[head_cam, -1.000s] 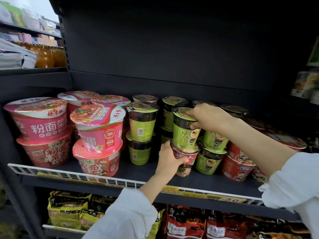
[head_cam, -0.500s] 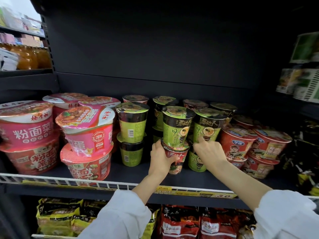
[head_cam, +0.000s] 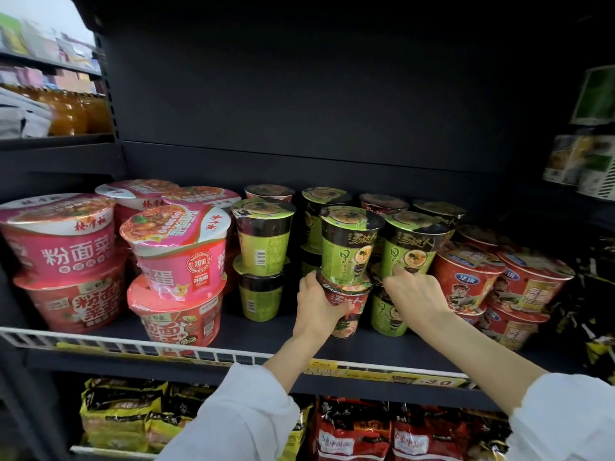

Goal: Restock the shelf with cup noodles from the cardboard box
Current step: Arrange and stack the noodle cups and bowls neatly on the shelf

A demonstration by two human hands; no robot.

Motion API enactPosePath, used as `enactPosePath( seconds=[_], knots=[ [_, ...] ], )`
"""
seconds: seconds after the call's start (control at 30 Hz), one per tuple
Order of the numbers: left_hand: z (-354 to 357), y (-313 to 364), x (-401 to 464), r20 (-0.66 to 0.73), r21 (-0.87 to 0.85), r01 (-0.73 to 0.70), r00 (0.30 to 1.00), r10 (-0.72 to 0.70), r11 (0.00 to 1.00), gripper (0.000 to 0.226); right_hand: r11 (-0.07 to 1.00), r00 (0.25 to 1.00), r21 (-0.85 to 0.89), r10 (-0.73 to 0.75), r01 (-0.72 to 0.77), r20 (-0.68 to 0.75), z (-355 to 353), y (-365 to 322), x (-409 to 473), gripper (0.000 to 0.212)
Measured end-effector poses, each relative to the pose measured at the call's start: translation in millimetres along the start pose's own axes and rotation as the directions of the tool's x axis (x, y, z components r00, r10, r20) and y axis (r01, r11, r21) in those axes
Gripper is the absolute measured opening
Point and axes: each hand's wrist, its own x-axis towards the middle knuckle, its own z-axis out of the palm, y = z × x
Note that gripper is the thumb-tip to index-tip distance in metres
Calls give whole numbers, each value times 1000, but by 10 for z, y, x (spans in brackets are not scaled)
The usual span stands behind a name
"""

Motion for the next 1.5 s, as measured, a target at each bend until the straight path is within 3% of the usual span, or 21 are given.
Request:
enactPosePath(
  seconds=[0.03,0.1,0.2,0.33,0.47,0.57,0.67,0.73,0.87,1.03,1.17,1.37,1.5],
  knots=[
    [-24,-9,5,21,-18,5,1000,-4,1000,81,999,999,40,6,-5,-35,-29,-2,3,11],
    [-109,-26,40,56,-66,29,998,-25,997,68,985,984,169,56,-27,-167,-157,6,6,23],
    [-273,-52,173,56,-107,56,997,-51,993,51,939,898,344,146,6,-414,-469,64,78,28],
    [-381,-40,422,73,-127,86,994,-77,988,43,831,847,529,148,174,-511,-840,122,439,25],
    [-308,-8,679,162,-226,182,976,-147,957,42,798,909,577,94,175,-406,-1012,176,990,30],
    [-219,-38,842,205,-259,263,955,-213,929,43,809,983,568,-65,152,-172,-1056,113,1312,35],
    [-150,-76,982,207,-303,340,935,-287,890,46,800,986,594,-151,80,71,-1034,12,1504,47],
    [-106,-93,1052,210,-332,378,923,-323,864,49,797,982,604,-132,22,138,-983,-17,1603,58],
    [-43,-125,1098,228,-389,433,900,-371,813,55,824,986,566,-106,15,128,-913,18,1695,63],
    [-61,-186,1096,261,-429,442,896,-360,788,60,840,984,532,-164,102,69,-895,76,1750,45],
    [-53,-213,1092,295,-528,471,882,-367,707,78,835,979,527,-203,161,23,-922,45,1804,34],
    [-82,-183,1073,335,-669,476,879,-339,572,57,806,979,562,-201,188,-38,-818,29,1913,37],
    [-46,-212,961,317,-671,440,898,-305,597,54,791,972,573,-230,216,-49,-803,73,1899,35]
  ],
)
